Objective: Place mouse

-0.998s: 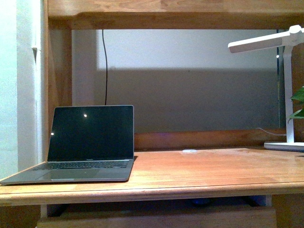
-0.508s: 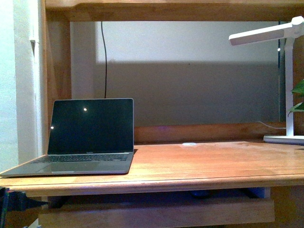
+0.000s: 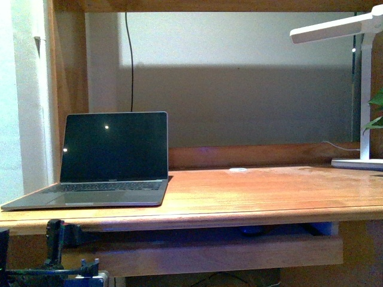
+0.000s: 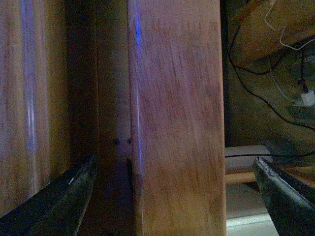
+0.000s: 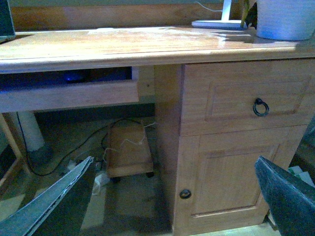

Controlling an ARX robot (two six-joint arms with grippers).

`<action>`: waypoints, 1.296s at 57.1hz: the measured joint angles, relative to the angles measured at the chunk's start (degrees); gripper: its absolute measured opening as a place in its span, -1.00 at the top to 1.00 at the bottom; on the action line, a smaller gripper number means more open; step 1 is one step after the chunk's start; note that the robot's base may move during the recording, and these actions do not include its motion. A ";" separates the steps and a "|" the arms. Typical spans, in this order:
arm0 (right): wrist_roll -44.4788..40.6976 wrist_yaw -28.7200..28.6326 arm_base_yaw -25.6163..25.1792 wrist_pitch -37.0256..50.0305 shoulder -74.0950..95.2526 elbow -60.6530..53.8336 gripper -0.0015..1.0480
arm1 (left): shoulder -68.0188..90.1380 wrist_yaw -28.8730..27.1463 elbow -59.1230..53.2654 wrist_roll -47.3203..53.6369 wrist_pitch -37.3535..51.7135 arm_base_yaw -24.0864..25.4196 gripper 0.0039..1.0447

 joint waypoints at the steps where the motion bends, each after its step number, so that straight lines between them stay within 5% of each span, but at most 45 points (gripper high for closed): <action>1: 0.00 0.00 0.00 0.00 0.00 0.00 -0.86 | 0.42 0.04 0.57 -0.07 -0.35 -0.09 -0.86; 38: 0.00 0.00 0.00 0.00 0.00 0.00 -0.86 | 3.30 -0.68 5.29 -7.08 -8.96 -0.90 -0.86; 58: 0.00 0.00 0.00 0.00 0.00 0.00 -0.86 | -7.52 -6.93 3.74 -16.61 -36.26 -2.27 -0.86; 74: 0.00 0.00 0.00 0.00 0.00 0.00 -0.86 | -18.60 -1.18 -3.37 -29.90 -52.22 -4.04 -0.86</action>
